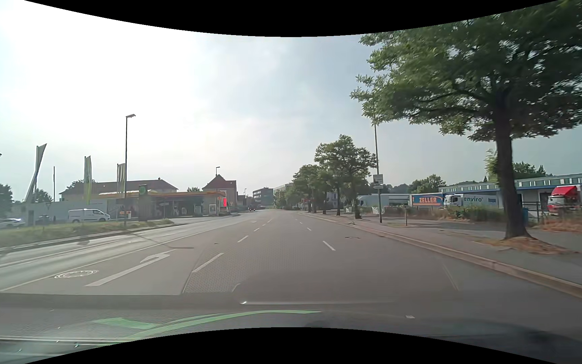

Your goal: Follow the waypoints while adhering to traffic rules and regulations

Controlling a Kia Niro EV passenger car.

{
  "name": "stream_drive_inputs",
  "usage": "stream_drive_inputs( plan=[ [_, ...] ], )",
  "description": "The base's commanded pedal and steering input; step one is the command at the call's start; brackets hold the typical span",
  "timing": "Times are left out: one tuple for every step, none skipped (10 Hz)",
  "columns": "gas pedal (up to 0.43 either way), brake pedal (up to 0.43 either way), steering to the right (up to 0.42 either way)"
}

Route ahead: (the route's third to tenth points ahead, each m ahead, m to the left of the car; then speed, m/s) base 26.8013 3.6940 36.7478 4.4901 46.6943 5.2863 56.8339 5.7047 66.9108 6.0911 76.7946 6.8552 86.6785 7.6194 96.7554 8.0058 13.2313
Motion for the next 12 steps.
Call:
stream_drive_inputs(
  plan=[
    [0.110, 0.000, -0.007],
    [0.098, 0.000, -0.007],
    [0.087, 0.000, -0.007],
    [0.087, 0.000, -0.007],
    [0.087, 0.000, -0.007],
    [0.087, 0.000, -0.007],
    [0.087, 0.000, -0.007],
    [0.087, 0.000, -0.007],
    [0.087, 0.000, -0.006],
    [0.087, 0.000, -0.005],
    [0.087, 0.000, -0.005],
    [0.087, 0.000, -0.005]
  ],
)
